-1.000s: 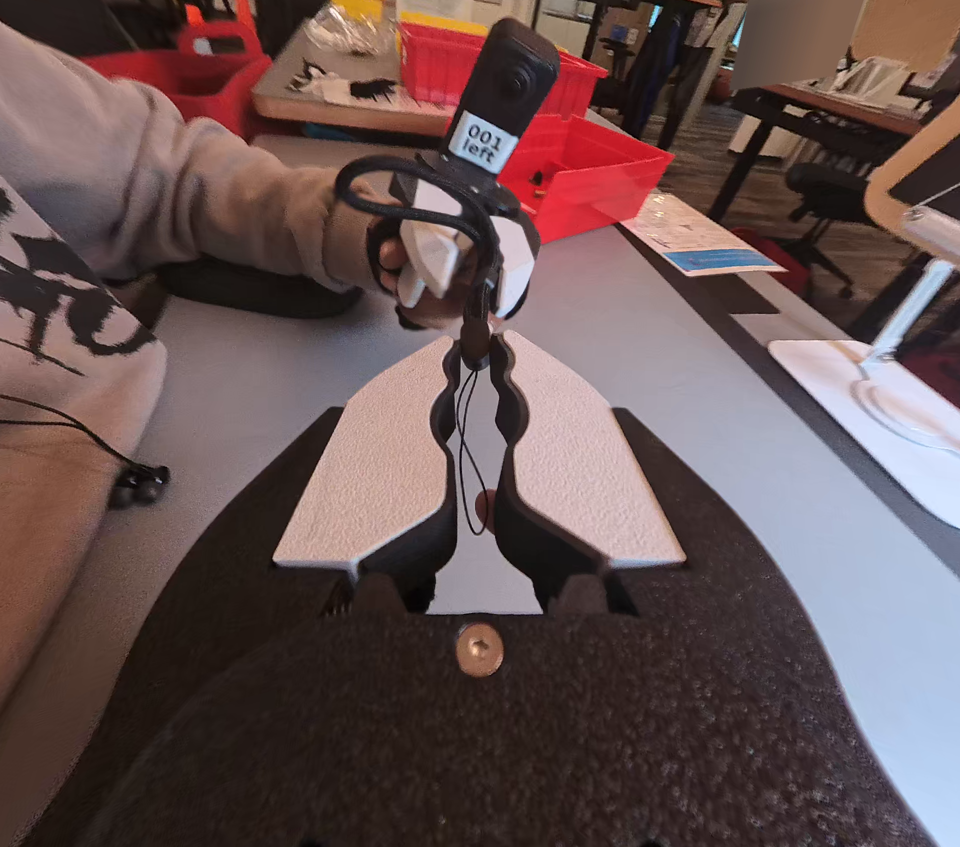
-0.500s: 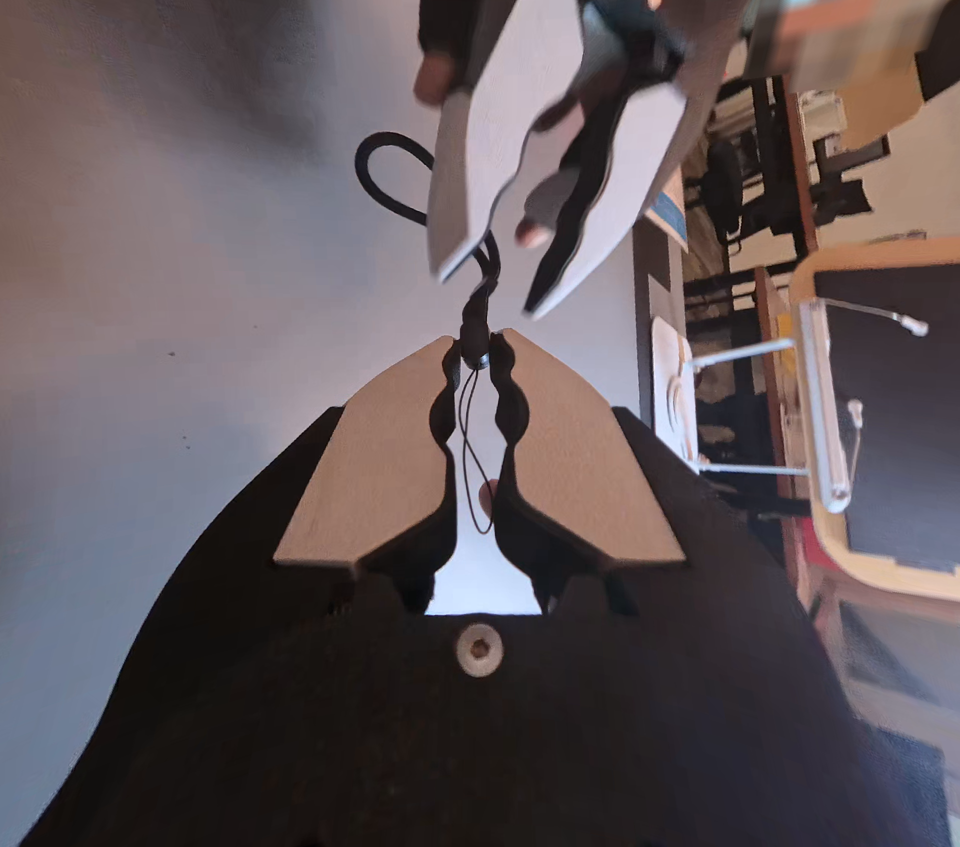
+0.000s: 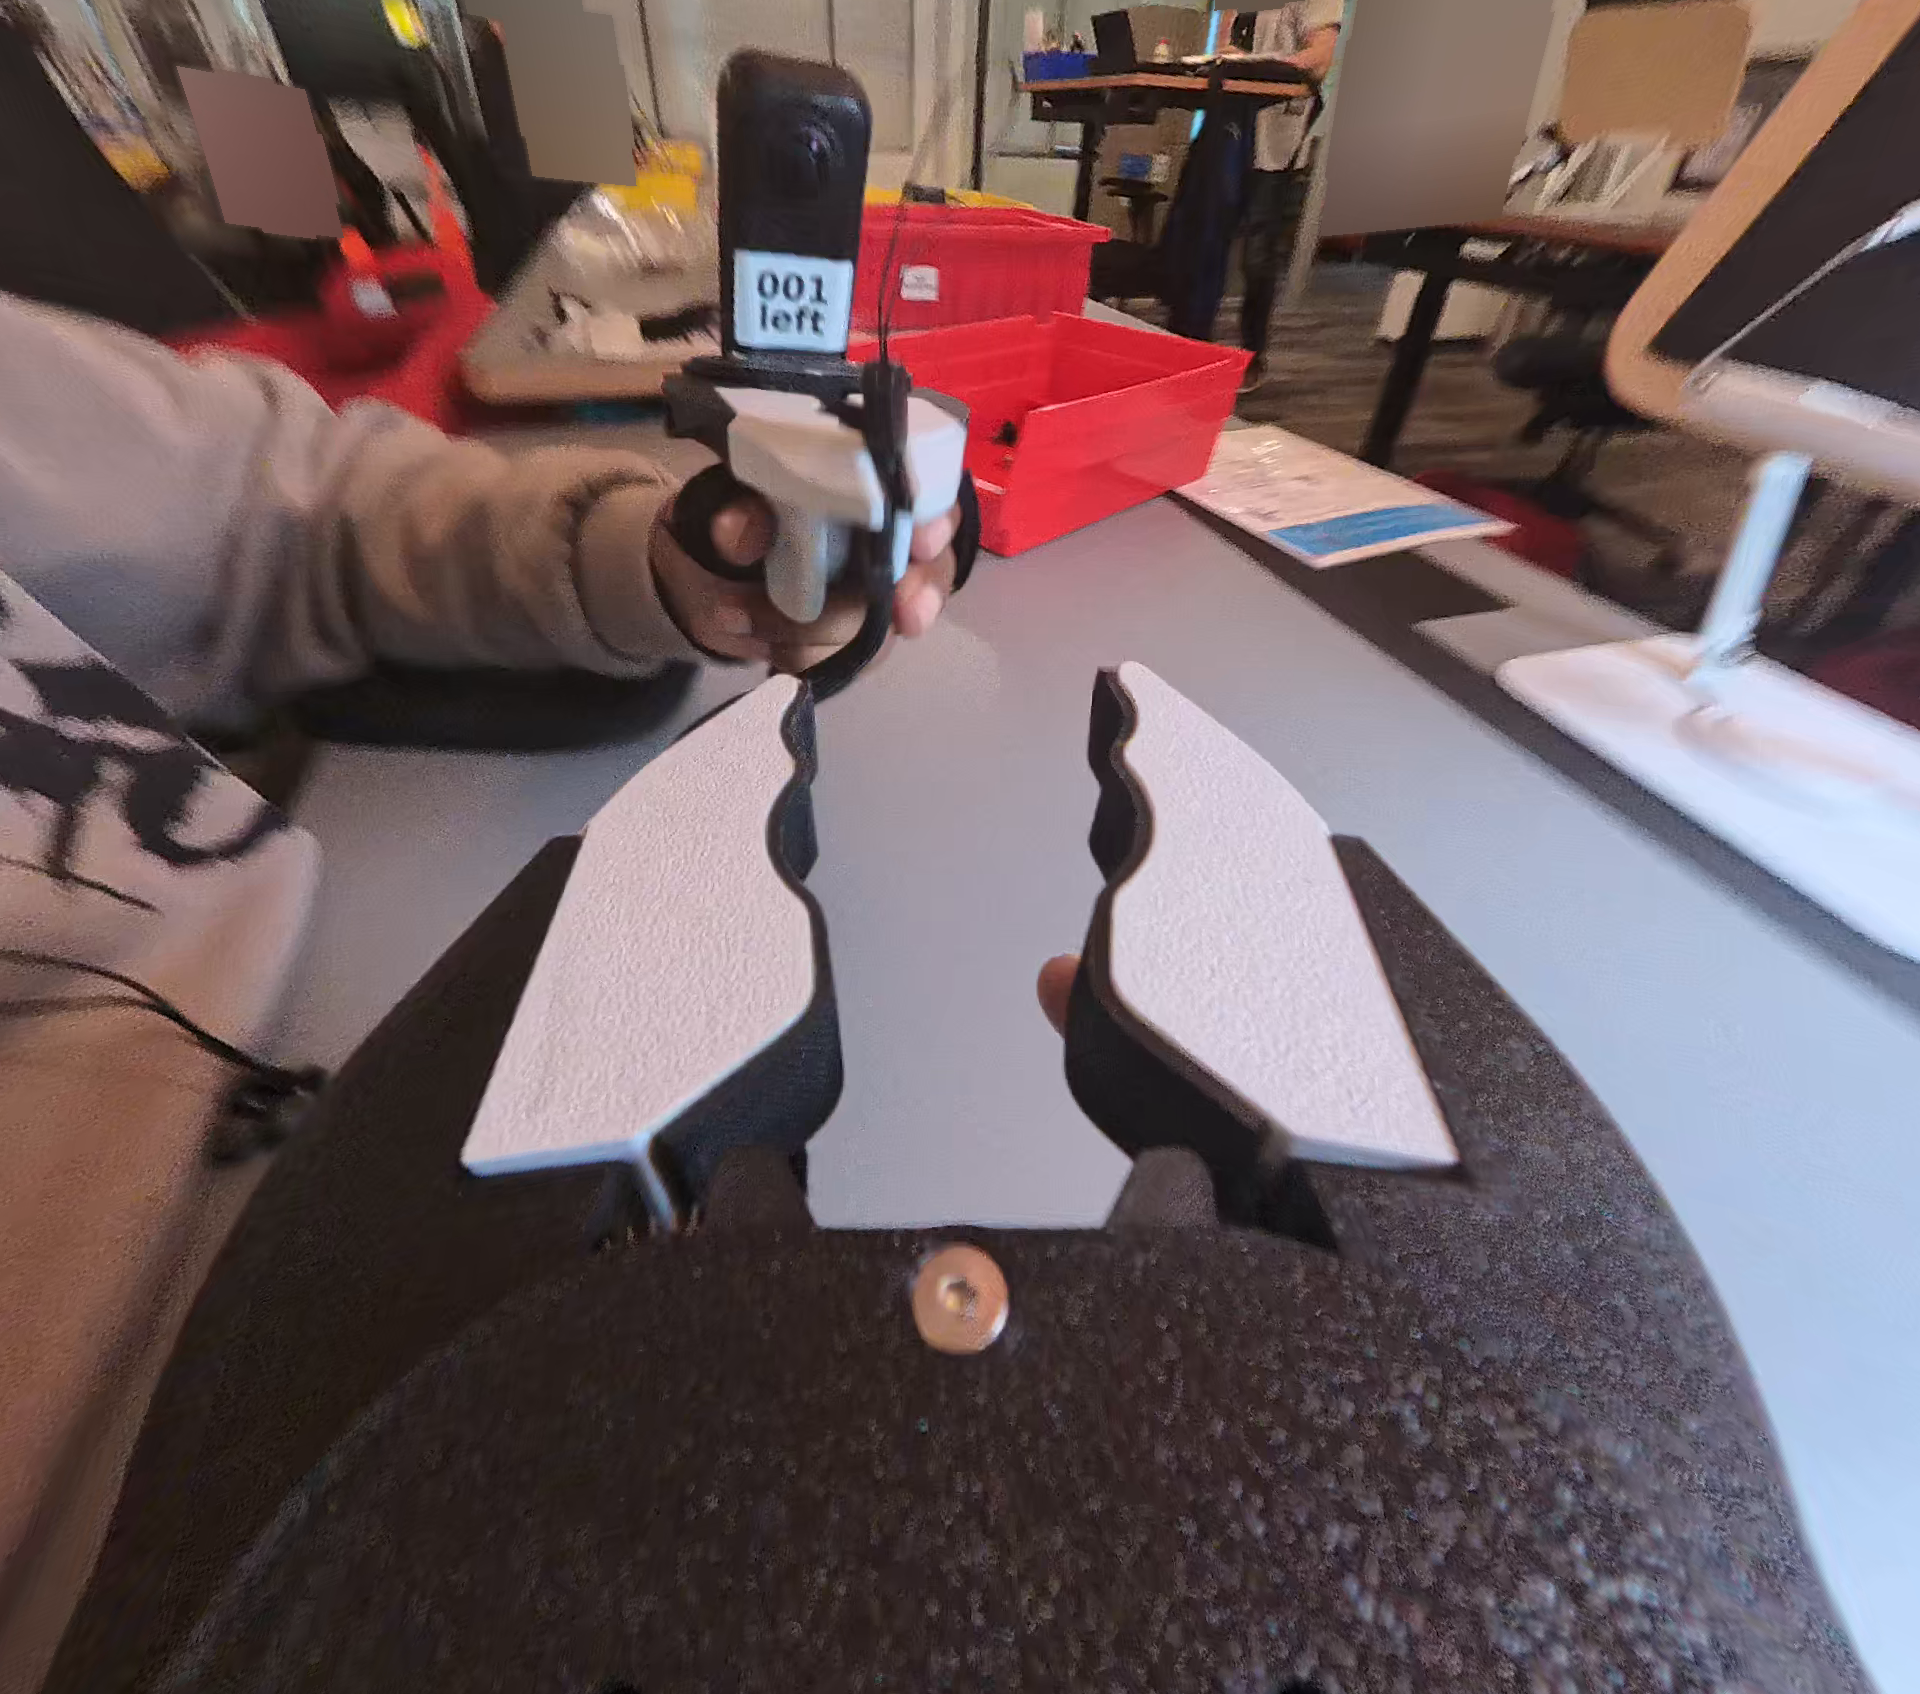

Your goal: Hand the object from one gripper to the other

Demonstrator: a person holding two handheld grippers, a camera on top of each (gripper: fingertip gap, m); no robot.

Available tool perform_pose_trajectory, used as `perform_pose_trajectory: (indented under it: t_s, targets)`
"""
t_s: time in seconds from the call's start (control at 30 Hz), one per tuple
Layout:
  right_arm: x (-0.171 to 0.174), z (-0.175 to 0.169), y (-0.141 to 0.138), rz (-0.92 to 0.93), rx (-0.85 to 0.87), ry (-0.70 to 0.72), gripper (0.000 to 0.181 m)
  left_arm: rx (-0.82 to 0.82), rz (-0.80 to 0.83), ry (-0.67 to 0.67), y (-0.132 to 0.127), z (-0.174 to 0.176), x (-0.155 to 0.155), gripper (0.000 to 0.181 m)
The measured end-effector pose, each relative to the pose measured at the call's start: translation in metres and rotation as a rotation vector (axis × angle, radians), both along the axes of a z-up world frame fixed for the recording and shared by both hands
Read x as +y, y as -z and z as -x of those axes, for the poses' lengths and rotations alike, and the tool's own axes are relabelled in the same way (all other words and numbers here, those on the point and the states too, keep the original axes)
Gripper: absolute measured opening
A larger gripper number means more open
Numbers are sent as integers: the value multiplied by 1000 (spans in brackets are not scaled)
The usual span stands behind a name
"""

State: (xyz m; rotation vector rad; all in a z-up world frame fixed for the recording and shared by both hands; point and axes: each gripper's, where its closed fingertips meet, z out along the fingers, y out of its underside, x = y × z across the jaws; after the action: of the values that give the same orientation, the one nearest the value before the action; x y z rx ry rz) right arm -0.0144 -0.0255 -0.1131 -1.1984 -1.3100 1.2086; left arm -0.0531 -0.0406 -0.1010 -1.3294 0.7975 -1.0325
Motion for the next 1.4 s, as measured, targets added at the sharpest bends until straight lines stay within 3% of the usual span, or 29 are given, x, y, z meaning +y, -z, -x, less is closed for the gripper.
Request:
perform_pose_trajectory:
  t_s: [0.1, 0.23, 0.3, 0.33, 0.37, 0.53, 0.67, 0.87, 1.1, 1.4]
  targets:
    - [-17, 16, 11, 277, 13, -114, 53, -227, 44, -8, -22, 12, 2, 3]
    - [-47, 47, 30, 456, 2, -189, 57, -291, 63, -27, -21, 3, 1, 4]
    - [-51, 56, 31, 514, 15, -194, 38, -253, 31, -48, -17, -6, 1, 4]
    - [-48, 57, 33, 518, 5, -180, 14, -236, 13, -57, -17, -8, 1, 4]
    - [-42, 57, 33, 507, 5, -152, 4, -228, 5, -60, -18, -9, 1, 4]
    - [-22, 40, 32, 422, -33, -103, 3, -137, 58, -94, -10, 5, 10, 4]
    - [-7, 24, 41, 291, -179, -41, 3, -35, 87, -131, -5, 30, 20, 25]
    - [16, 9, 50, 95, -295, 78, 3, 49, 63, -243, -15, 73, 28, 31]
    - [19, 11, 63, -2, -355, 122, 3, -96, 280, 51, -11, 52, 9, 40]
    - [31, 7, 68, -43, -379, 174, 3, 10, 281, 137, 3, 35, -6, 31]
